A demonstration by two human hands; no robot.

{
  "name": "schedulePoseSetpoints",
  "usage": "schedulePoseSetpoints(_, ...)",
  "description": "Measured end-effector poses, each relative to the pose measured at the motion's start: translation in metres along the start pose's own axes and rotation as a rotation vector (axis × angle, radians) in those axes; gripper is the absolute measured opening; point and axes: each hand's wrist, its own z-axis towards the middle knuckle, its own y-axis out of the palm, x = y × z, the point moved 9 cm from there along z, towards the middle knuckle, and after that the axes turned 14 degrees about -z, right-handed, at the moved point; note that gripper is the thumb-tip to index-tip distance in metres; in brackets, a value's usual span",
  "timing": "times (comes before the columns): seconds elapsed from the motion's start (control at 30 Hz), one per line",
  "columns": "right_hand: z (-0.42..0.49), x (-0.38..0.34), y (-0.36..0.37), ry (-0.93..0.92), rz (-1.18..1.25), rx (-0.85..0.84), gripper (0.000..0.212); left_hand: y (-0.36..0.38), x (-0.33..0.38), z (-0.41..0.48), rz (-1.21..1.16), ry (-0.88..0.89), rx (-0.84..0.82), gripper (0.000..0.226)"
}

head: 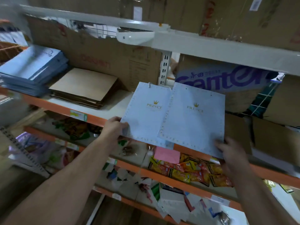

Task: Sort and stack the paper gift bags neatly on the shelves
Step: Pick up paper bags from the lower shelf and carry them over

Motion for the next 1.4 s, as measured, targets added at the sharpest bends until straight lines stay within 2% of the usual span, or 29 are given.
schedulePoseSetpoints(0.2, -0.041, -0.021, 0.122, 0.001, -0.018, -0.095, 0.015, -0.133, 0.042, 0.0, -0.051, 0.013, 0.066, 0.015)
schedulePoseSetpoints(0.37, -0.078, -0.048, 0.226, -0.032, 0.013, -0.198, 0.017, -0.234, 0.077, -0.002, -0.045, 0.049, 0.153, 0.006)
schedulePoseSetpoints(0.6, -0.091, -0.085, 0.33, -0.075, -0.011, -0.268, 0.017, -0.329, 0.118, -0.002, -0.055, 0.09, 0.263, 0.011)
schedulePoseSetpoints(0.7, -0.086, -0.101, 0.375, -0.087, 0.001, -0.323, 0.016, -0.366, 0.132, 0.01, -0.074, 0.108, 0.307, 0.002)
schedulePoseSetpoints(0.9, -0.058, -0.126, 0.467, -0.081, 0.047, -0.387, 0.014, -0.431, 0.163, 0.056, -0.062, 0.133, 0.399, 0.009)
schedulePoseSetpoints(1.1, -0.013, -0.152, 0.56, -0.085, 0.077, -0.421, 0.02, -0.475, 0.212, 0.123, -0.035, 0.162, 0.443, 0.005)
schedulePoseSetpoints(1.4, 0.036, -0.189, 0.636, -0.081, 0.109, -0.392, 0.02, -0.499, 0.269, 0.222, -0.062, 0.149, 0.397, 0.009)
